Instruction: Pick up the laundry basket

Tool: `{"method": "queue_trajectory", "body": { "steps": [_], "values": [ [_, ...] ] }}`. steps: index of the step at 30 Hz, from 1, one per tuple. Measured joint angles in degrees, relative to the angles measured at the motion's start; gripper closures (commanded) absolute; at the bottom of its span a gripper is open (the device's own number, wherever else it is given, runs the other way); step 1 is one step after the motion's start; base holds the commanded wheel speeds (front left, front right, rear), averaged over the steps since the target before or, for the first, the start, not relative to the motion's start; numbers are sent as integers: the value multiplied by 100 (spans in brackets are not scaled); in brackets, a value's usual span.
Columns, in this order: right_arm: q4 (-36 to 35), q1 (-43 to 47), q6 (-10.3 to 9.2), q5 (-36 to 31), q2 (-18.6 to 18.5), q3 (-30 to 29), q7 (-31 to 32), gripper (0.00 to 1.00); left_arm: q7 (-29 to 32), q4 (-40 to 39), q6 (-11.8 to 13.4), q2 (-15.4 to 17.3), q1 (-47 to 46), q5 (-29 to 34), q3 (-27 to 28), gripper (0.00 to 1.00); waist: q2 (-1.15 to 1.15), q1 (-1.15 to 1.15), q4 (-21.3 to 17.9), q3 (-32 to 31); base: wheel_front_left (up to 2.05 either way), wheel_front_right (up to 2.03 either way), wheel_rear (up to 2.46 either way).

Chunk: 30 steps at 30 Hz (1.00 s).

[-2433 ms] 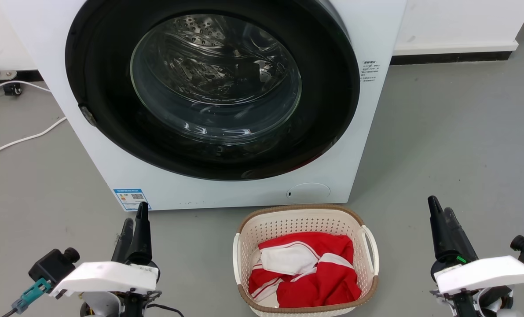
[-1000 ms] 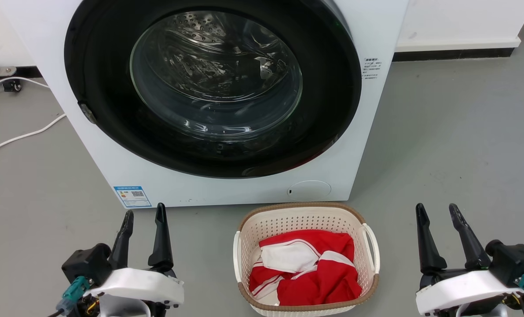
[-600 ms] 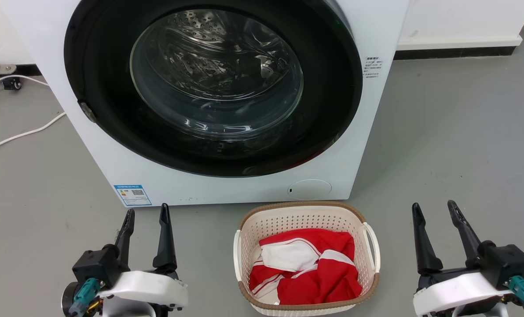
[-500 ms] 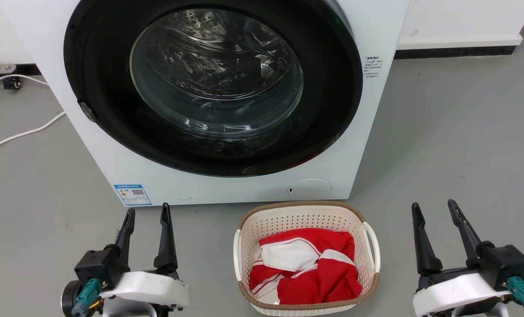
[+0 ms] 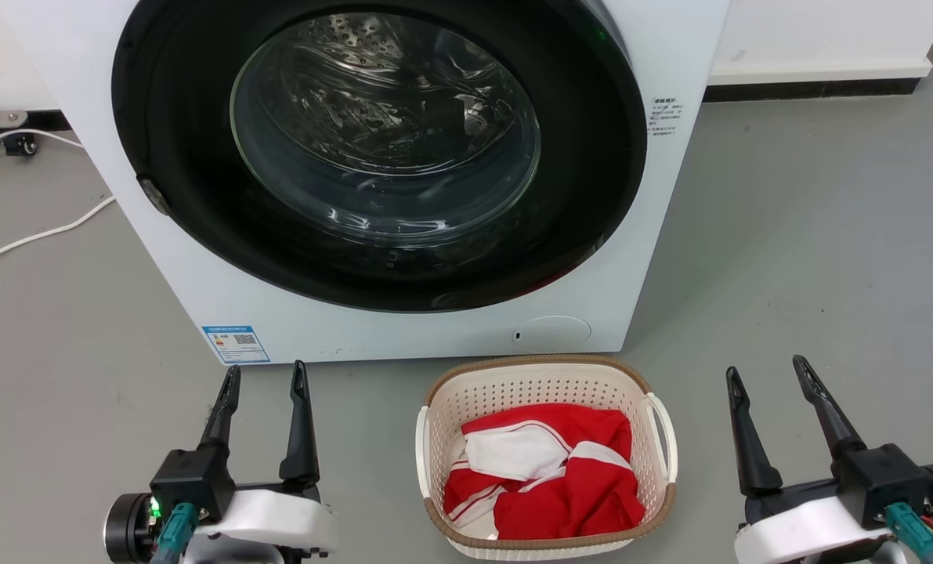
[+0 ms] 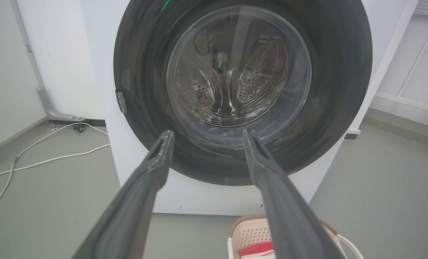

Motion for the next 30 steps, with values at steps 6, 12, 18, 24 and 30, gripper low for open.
{"method": "queue_trajectory", "body": {
  "steps": [6, 12, 18, 24, 30],
  "values": [
    [-32, 11, 0, -281, -1, -15, -77, 0, -74, -11, 5, 0, 4, 275, -19, 0, 0, 0, 9, 29, 0, 0, 0],
    [-58, 20, 0, -525, -2, -22, -132, 0, -129, -34, 53, 2, 10, 553, -26, 0, 0, 0, 14, 45, 0, 0, 0],
    [-80, 44, 0, -653, -2, -25, -171, 0, -167, -53, 60, 2, 35, 694, -26, 0, 0, 0, 15, 50, 0, 0, 0],
    [-76, 45, 0, -600, -3, -35, -171, 0, -167, -51, 60, 3, 35, 693, -26, 0, 0, 0, 17, 67, 0, 0, 0],
    [-56, 45, 0, -573, -3, -34, -171, 0, -167, -30, 69, 3, 35, 693, -23, 0, 0, 0, 20, 65, 0, 0, 0]
  ]
}}
